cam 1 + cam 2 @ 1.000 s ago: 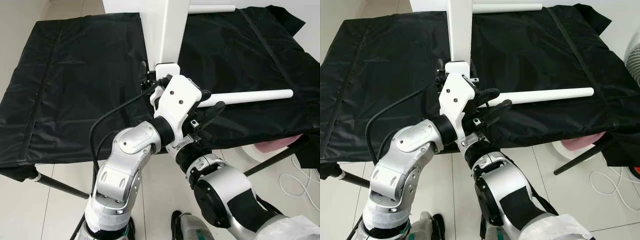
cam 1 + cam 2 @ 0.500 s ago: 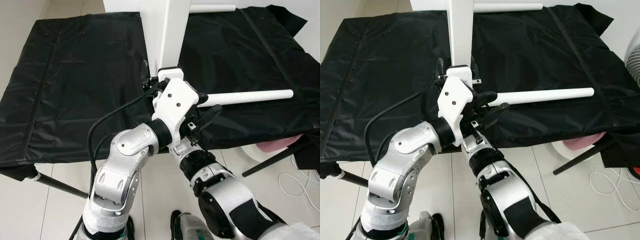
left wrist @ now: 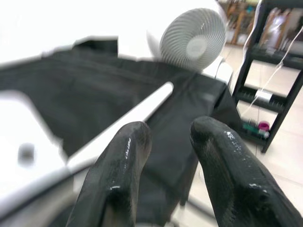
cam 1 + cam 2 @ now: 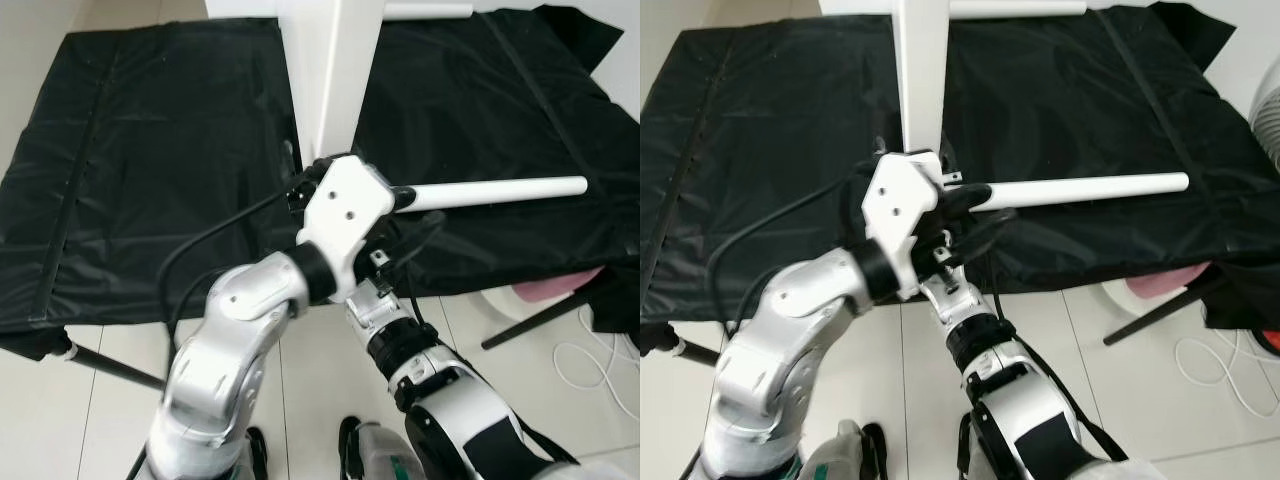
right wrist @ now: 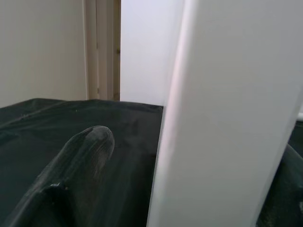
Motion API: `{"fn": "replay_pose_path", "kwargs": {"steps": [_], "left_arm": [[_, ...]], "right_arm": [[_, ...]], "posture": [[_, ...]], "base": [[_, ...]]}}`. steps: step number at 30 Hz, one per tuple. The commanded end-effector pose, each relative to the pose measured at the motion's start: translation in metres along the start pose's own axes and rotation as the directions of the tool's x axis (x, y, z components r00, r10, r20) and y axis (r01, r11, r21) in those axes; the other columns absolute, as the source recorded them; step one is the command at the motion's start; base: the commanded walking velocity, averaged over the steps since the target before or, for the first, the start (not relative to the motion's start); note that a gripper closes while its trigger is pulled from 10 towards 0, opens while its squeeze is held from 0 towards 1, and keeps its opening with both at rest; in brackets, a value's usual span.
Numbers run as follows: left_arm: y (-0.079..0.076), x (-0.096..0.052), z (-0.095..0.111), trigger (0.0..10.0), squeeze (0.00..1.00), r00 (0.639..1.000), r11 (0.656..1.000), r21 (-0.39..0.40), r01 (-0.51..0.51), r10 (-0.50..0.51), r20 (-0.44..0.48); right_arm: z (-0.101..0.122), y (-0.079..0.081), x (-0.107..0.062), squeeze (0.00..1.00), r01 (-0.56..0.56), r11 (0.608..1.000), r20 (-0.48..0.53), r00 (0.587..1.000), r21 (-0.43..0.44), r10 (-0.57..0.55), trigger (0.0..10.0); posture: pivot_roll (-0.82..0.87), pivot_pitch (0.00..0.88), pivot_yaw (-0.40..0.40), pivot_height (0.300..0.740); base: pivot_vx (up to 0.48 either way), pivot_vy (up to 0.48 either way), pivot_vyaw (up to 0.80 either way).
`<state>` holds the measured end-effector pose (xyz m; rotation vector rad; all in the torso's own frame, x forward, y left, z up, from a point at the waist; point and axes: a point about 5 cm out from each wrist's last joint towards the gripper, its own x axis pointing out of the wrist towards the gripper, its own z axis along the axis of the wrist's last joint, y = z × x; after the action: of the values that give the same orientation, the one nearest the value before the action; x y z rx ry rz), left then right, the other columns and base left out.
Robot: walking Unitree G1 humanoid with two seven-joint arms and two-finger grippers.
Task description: Building children table
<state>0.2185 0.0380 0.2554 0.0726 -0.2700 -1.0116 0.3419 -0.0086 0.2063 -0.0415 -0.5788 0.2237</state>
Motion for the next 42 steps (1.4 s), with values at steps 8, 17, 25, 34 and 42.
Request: {"fn": "replay_pose_path", "kwargs": {"steps": [8,17,25,34,42], "left_arm": [[0.003,-0.014,0.003,10.0,0.00,0.997,0.997,-0.022,0.076,-0.076,-0.004],[0.008,-0.026,0.007,10.0,0.00,0.992,0.991,-0.048,0.124,-0.124,0.009],[0.014,-0.028,0.011,10.0,0.00,0.988,0.986,-0.057,0.155,-0.155,0.011],[0.021,-0.035,0.015,10.0,0.00,0.980,0.978,-0.065,0.200,-0.200,0.008],[0.015,-0.040,0.016,10.0,0.00,0.960,0.956,-0.094,0.280,-0.280,0.007]], "right_arm": [[-0.006,0.025,-0.022,0.00,0.002,0.993,-0.067,0.998,0.114,0.006,10.0],[0.000,0.004,-0.033,0.00,0.017,0.996,-0.016,1.000,0.087,-0.016,10.0],[0.005,-0.007,-0.039,0.00,0.051,0.996,0.006,0.999,0.076,-0.052,10.0],[0.008,-0.017,-0.049,0.00,0.036,0.997,-0.004,0.999,0.067,-0.036,10.0],[0.005,-0.024,-0.047,0.00,0.067,0.995,-0.043,0.997,0.075,-0.064,10.0]], "posture": [[0.02,0.220,0.017,0.740],[0.00,0.211,0.021,0.740],[0.00,0.206,0.042,0.740],[-0.01,0.204,0.051,0.740],[-0.01,0.207,0.053,0.740]], "base": [[0.000,0.000,0.00],[0.000,0.000,0.00],[0.000,0.000,0.00],[0.000,0.000,0.00],[0.000,0.000,0.00]]}}
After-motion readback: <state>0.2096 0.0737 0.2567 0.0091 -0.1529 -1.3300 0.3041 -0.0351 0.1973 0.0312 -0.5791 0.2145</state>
